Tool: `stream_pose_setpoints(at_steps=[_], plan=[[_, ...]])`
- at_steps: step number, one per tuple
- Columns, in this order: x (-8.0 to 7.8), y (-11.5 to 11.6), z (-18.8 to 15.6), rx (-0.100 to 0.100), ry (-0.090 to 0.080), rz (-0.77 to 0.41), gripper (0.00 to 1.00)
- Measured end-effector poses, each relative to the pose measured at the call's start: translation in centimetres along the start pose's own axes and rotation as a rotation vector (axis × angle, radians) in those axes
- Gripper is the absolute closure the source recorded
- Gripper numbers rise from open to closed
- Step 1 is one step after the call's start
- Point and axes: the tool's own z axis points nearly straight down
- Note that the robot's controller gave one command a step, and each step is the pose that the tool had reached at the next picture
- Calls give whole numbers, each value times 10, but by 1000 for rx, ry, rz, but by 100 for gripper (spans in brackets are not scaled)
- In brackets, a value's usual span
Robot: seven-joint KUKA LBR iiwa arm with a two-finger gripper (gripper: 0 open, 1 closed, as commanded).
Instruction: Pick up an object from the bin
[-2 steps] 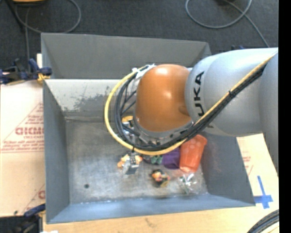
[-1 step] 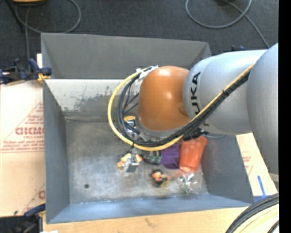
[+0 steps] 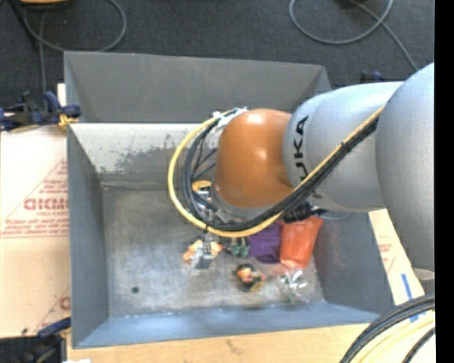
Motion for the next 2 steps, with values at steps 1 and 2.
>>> stream_pose_setpoints(at_steps=[1, 2], plan=[[23, -7, 10, 6, 24, -103, 0], [-15, -3, 19, 2, -5, -191, 0]])
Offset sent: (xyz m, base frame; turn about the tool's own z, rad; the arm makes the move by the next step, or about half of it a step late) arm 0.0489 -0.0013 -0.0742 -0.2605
